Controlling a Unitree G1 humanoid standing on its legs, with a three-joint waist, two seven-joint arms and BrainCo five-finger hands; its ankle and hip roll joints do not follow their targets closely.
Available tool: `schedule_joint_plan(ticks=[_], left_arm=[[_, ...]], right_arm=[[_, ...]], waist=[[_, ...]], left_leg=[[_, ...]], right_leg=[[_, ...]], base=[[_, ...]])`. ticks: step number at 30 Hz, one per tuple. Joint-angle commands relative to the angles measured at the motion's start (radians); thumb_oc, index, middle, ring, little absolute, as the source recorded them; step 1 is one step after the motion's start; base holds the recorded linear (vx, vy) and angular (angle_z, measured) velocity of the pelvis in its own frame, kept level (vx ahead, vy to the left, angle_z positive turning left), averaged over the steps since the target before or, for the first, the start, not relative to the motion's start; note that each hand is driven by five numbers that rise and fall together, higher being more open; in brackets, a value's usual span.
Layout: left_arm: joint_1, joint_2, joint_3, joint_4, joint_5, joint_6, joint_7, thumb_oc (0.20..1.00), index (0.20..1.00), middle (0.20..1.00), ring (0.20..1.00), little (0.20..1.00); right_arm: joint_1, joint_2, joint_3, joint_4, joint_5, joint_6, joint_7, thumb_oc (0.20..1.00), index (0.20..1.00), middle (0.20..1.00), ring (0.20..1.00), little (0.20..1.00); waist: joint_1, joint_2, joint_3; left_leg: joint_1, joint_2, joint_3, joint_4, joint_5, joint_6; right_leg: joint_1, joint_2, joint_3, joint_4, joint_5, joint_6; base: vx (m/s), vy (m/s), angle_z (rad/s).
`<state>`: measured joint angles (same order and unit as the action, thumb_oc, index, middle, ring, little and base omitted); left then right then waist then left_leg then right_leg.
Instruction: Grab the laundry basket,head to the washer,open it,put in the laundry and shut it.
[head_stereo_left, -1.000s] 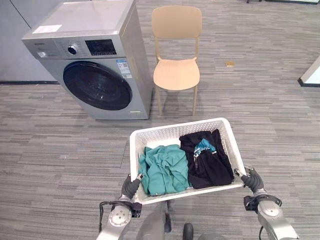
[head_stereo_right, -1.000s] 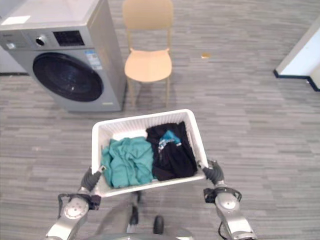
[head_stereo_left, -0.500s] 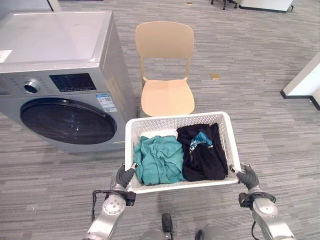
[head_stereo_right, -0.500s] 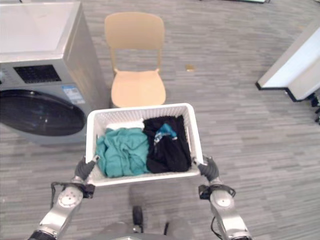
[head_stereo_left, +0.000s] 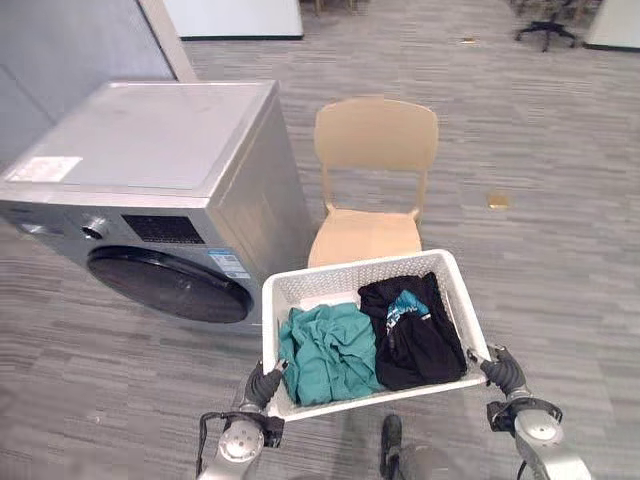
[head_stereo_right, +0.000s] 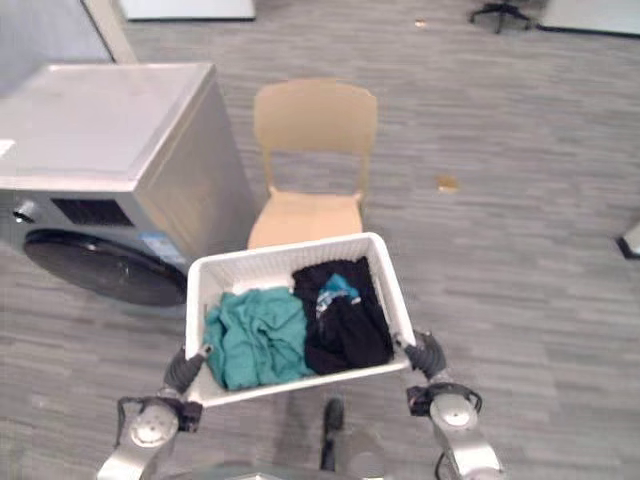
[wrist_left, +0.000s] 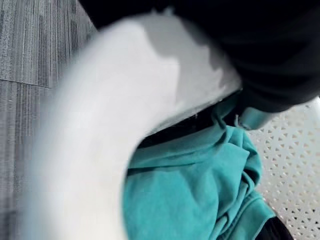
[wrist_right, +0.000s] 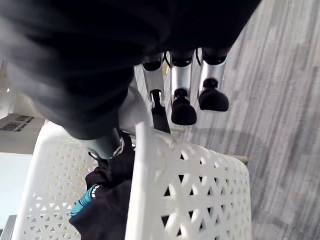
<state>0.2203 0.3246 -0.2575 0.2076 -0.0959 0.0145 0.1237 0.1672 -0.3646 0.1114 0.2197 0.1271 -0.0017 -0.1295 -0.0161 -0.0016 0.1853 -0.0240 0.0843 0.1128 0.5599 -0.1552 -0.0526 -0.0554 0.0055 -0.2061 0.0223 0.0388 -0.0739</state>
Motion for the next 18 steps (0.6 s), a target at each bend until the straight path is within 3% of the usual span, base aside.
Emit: schedule_joint_plan(ticks=[1,3,8,13,17,18], left_arm=[[-0.061,0.026,0.042,-0.078,-0.016,-0.075,-0.007,0.2,0.2,0.2,0.2,0.2],[-0.066,0.026,0.038,-0.077,-0.016,-0.075,-0.006,0.2,0.2,0.2,0.2,0.2],[-0.078,0.023,0.025,-0.075,-0.011,-0.073,0.005,0.2,0.2,0.2,0.2,0.2],[-0.078,0.032,0.017,-0.073,-0.001,-0.074,-0.001,0.2,0.2,0.2,0.2,0.2],[-0.093,0.05,0.01,-0.061,0.0,-0.073,0.0,0.2,0.2,0.2,0.2,0.2],[-0.098,0.066,0.014,-0.059,-0.001,-0.071,0.004,0.2,0.2,0.2,0.2,0.2]], right_arm=[[-0.03,0.001,-0.029,-0.125,0.077,-0.111,0.004,0.2,0.2,0.2,0.2,0.2],[-0.032,-0.002,-0.03,-0.124,0.081,-0.111,0.001,0.2,0.2,0.2,0.2,0.2],[-0.044,-0.006,-0.014,-0.104,0.067,-0.107,-0.022,0.2,0.2,0.2,0.2,0.2],[-0.044,0.005,-0.012,-0.099,0.048,-0.11,-0.023,0.2,0.2,0.2,0.2,0.2],[-0.054,0.021,0.0,-0.086,0.04,-0.103,-0.019,0.2,0.2,0.2,0.2,0.2],[-0.066,0.029,0.013,-0.072,0.028,-0.099,-0.017,0.2,0.2,0.2,0.2,0.2]], waist=[[-0.026,-0.033,-0.019],[-0.022,-0.032,-0.014],[0.016,0.001,0.021],[0.022,0.004,0.004],[0.022,-0.018,-0.008],[0.029,-0.033,-0.012]], left_leg=[[0.019,-0.008,0.037,-0.326,0.006,0.003],[-0.012,-0.009,0.038,-0.361,0.033,0.001],[-0.146,-0.011,-0.012,-0.576,0.221,-0.036],[-0.14,0.008,0.009,-0.583,0.25,-0.027],[-0.15,-0.008,0.02,-0.507,0.203,-0.006],[-0.161,-0.014,0.032,-0.47,0.17,0.01]], right_leg=[[0.066,-0.07,-0.012,-0.075,-0.111,0.161],[0.08,-0.071,-0.017,-0.076,-0.123,0.161],[0.166,-0.03,0.016,-0.062,-0.203,0.142],[0.224,-0.047,0.054,-0.021,-0.253,0.154],[0.22,-0.093,0.079,0.006,-0.258,0.174],[0.189,-0.114,0.093,0.04,-0.254,0.186]], base=[[0.24,-0.02,-0.05],[0.15,0.017,-0.03],[0.26,0.085,-0.17],[0.35,0.218,-0.35],[0.18,0.197,-0.23],[0.11,0.189,-0.25]])
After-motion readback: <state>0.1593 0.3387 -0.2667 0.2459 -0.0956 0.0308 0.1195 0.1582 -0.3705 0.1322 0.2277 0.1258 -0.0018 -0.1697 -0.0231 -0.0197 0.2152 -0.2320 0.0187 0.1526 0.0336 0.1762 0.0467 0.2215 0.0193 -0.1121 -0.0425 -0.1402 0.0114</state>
